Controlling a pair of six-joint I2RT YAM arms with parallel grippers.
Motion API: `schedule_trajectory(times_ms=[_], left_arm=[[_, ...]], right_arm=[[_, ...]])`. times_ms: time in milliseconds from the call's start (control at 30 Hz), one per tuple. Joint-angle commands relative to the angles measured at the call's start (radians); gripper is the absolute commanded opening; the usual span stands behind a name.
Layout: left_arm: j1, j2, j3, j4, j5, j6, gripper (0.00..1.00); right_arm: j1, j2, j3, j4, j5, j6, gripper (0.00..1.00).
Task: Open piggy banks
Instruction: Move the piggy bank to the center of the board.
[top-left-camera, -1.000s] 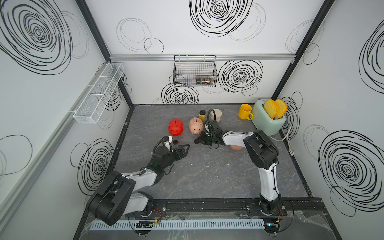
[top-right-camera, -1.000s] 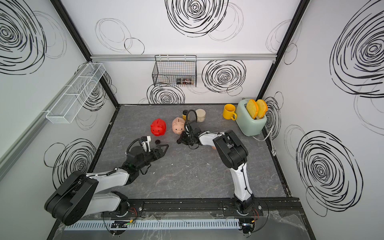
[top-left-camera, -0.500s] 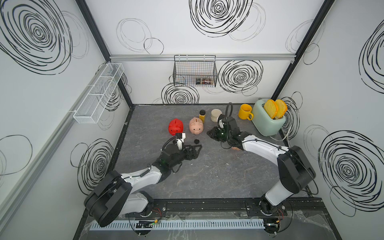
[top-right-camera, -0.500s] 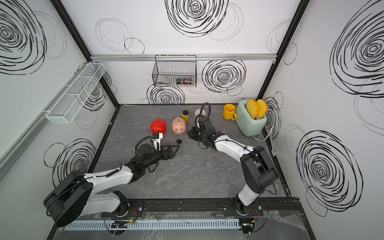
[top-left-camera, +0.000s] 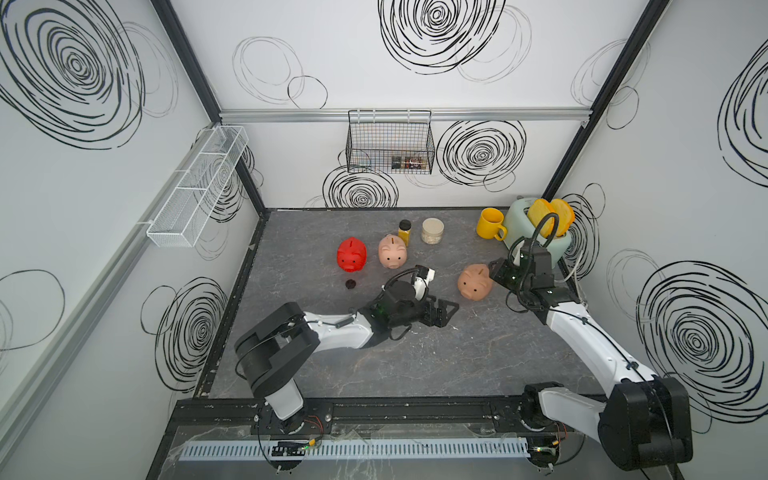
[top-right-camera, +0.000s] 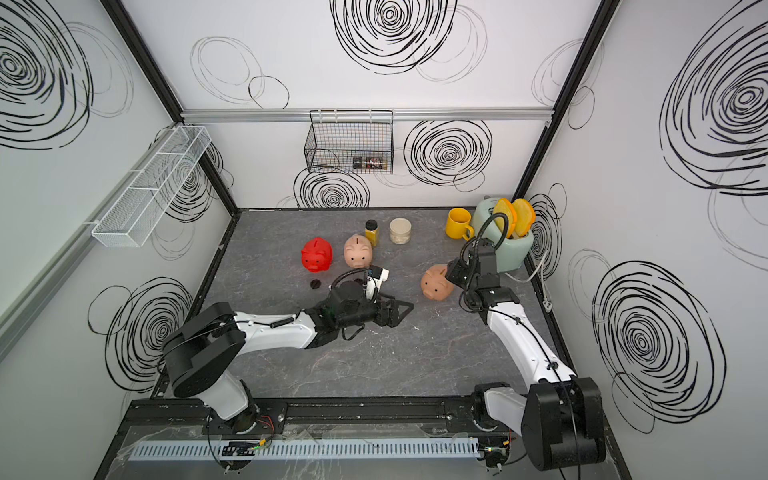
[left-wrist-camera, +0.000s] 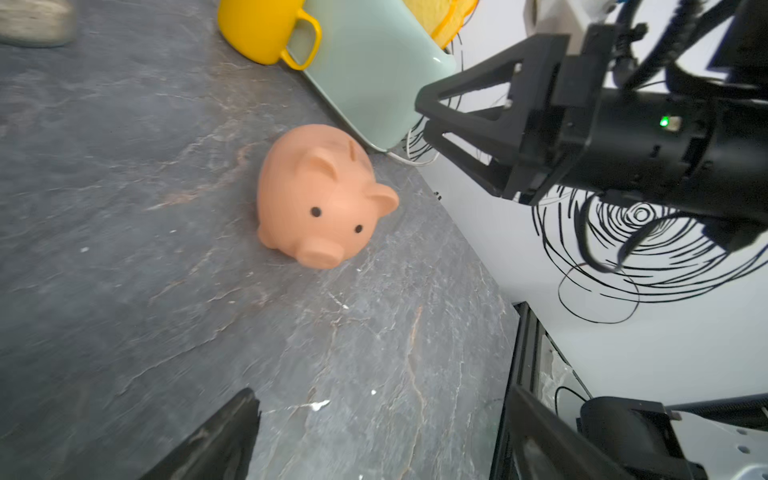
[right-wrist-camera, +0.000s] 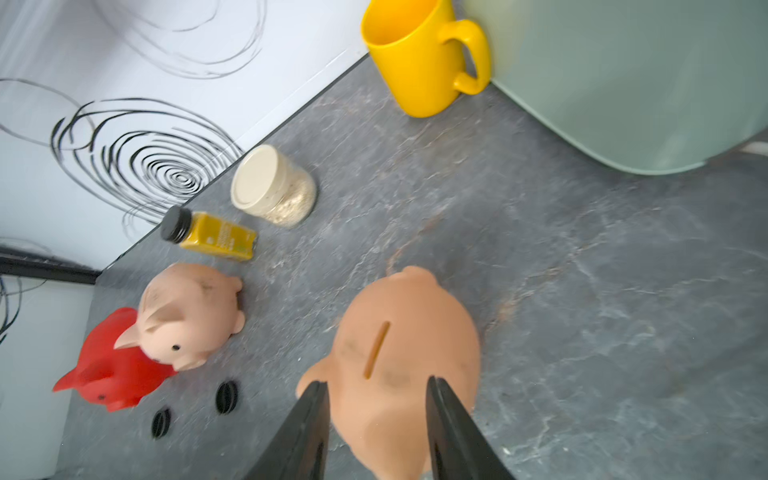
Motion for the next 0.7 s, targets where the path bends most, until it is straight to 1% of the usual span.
schedule_trajectory(times_ms=[0,100,167,267,333,433,567,667], left_arm=[[0.005,0.037,0.024,0.017,0.012,0.027,0.96],[0.008,0.049,0.013,0.014,0.026,0.041,0.96],[0.008,0.051,0.009,0.001,0.021,0.055,0.96],[0.015,0.054,0.005,0.004,0.021,0.055,0.96],[0.018,0.054,0.003,0.002,0.019,0.055,0.96],[0.026,0.041,-0.009,0.002,0.015,0.052,0.96],[0.049,0.017,-0.029,0.002,0.01,0.048,0.96],[0.071,-0.002,-0.046,0.004,0.009,0.044,0.96]], right_arm=[[-0.033,0.03,0.003,-0.009,-0.028,-0.056,0.48],[-0.05,0.093,0.028,0.004,-0.082,-0.064,0.55],[-0.057,0.147,0.054,0.003,-0.104,-0.063,0.62],[-0.08,0.234,0.12,-0.042,-0.162,-0.052,0.73],[-0.081,0.289,0.155,-0.064,-0.176,-0.06,0.77],[-0.081,0.345,0.171,-0.06,-0.183,-0.061,0.78],[-0.076,0.375,0.174,-0.05,-0.217,-0.07,0.77],[-0.051,0.392,0.183,-0.057,-0.225,-0.078,0.77]])
